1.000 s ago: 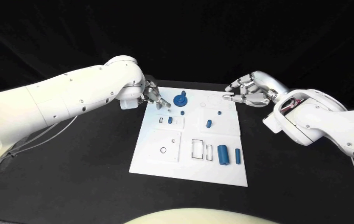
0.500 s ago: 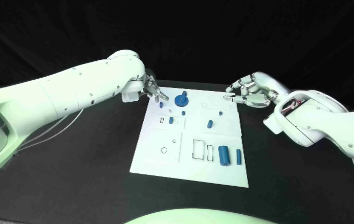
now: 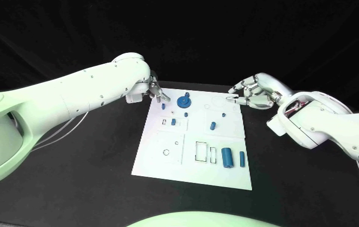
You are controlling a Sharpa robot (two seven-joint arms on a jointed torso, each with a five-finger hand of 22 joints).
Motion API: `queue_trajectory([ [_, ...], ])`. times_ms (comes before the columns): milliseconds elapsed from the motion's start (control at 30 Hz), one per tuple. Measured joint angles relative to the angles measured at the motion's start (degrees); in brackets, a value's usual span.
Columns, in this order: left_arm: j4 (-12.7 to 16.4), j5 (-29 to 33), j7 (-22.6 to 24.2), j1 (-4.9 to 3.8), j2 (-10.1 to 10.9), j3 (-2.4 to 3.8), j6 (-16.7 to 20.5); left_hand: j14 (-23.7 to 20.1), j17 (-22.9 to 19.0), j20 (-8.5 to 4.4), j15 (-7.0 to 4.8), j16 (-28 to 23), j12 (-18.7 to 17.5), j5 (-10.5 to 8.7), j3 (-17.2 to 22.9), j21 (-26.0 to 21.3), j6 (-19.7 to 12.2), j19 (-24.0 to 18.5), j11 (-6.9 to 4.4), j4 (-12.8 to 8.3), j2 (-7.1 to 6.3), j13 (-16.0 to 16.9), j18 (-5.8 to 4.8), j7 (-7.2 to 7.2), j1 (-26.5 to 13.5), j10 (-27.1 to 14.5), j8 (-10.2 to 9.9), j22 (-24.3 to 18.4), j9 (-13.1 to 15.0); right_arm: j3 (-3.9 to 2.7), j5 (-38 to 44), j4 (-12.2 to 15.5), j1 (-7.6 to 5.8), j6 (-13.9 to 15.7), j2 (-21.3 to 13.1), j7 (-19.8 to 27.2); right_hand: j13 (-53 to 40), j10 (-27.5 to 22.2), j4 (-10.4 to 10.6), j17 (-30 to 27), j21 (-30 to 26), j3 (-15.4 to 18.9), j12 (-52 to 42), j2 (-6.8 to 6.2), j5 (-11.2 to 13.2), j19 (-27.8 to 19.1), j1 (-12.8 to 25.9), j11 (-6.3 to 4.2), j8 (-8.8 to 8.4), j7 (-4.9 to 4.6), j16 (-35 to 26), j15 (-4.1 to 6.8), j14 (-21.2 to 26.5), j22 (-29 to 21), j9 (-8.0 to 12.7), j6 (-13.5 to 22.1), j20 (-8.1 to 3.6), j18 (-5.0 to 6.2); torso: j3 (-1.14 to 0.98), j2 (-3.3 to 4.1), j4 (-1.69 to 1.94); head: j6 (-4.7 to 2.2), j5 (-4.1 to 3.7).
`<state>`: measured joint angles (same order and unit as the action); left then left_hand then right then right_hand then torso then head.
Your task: Assemble the parts on the task board
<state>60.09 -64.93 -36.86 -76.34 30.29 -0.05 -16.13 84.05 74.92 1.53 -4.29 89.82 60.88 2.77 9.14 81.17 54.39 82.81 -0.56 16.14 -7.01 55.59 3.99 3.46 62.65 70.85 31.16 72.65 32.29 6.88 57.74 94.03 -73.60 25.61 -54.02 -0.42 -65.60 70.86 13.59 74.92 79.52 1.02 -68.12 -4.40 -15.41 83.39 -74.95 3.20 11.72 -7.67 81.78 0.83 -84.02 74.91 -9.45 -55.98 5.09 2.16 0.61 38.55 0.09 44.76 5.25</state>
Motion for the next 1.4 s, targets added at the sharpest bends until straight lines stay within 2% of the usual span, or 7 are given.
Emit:
queue_trajectory([
  [233, -1.28, -0.75, 0.61, 0.23, -0.97, -0.19, 0.22, 0.01, 0.0, 0.21, 0.42, 0.0, -0.77, 0.0, -1.27, -0.08, -1.27, -0.21, 0.55, 0.16, 0.67, -1.05, 0.0, 0.85, 1.13, -0.96, -1.7, -0.28, -1.13, 0.0, 0.0, 0.03, 0.0, 0.0, -0.01, 0.0, 0.0, 0.0, 0.0, 0.0, 0.0, 0.0, 0.0, 0.0, 0.0, 0.0, 0.0, 0.0, 0.0, 0.0, 0.0, 0.0, 0.0, 0.0, 0.0, 0.0, 0.0, 0.0, -0.02, 0.0, 0.04, 0.03, -0.08],
  [433, -2.27, -1.06, 1.06, 0.55, -1.62, -0.33, 0.22, 0.01, -0.01, 0.21, 0.42, 0.0, -1.01, 0.0, -1.43, -0.08, -1.27, -0.21, 0.55, 0.0, 1.04, -1.12, 0.0, 0.85, 1.5, -0.96, -2.01, -0.28, -1.51, 0.0, 0.0, 0.04, 0.01, -0.01, 0.01, 0.0, 0.0, 0.0, 0.0, -0.01, 0.0, 0.0, 0.0, 0.0, 0.0, 0.0, 0.0, 0.0, 0.0, 0.0, 0.0, 0.0, 0.0, -0.01, 0.01, 0.0, 0.0, 0.0, -0.03, -0.03, 0.03, 0.09, -0.09],
  [833, -3.77, -1.17, 1.6, 0.91, -2.21, -0.52, 0.16, 0.01, -0.01, 0.22, 0.42, 0.0, -1.01, 0.0, -1.57, -0.08, -1.27, -0.23, 0.75, 0.15, 0.84, -1.12, 0.0, 0.85, 1.75, -1.15, -2.01, -0.28, -1.69, -0.01, 0.0, 0.07, 0.01, -0.01, 0.05, 0.0, -0.01, 0.0, 0.0, -0.01, 0.0, 0.0, 0.0, 0.0, 0.0, 0.0, 0.0, 0.0, 0.0, 0.0, 0.0, 0.0, 0.0, 0.03, 0.01, 0.0, 0.0, 0.0, -0.03, -0.04, 0.03, 0.1, -0.01],
  [1400, -4.9, -1.09, 1.98, 1.24, -2.85, -0.71, 0.06, -0.19, -0.02, 0.41, 0.61, 0.0, -1.01, 0.0, -1.73, -0.08, -1.27, -0.41, 0.75, -0.01, 1.8, -1.12, 0.01, 0.84, 2.71, -1.15, -2.23, -0.27, -2.15, 0.0, 0.0, 0.06, 0.01, -0.03, 0.15, 0.0, -0.01, 0.0, 0.08, -0.01, -0.26, 0.4, 0.0, 0.0, 0.0, 0.0, 0.0, 0.0, 0.0, -0.2, -0.23, 0.0, 0.0, 0.02, -0.06, 0.2, 0.0, 0.0, -0.07, -0.07, 0.04, 0.21, 0.01],
])
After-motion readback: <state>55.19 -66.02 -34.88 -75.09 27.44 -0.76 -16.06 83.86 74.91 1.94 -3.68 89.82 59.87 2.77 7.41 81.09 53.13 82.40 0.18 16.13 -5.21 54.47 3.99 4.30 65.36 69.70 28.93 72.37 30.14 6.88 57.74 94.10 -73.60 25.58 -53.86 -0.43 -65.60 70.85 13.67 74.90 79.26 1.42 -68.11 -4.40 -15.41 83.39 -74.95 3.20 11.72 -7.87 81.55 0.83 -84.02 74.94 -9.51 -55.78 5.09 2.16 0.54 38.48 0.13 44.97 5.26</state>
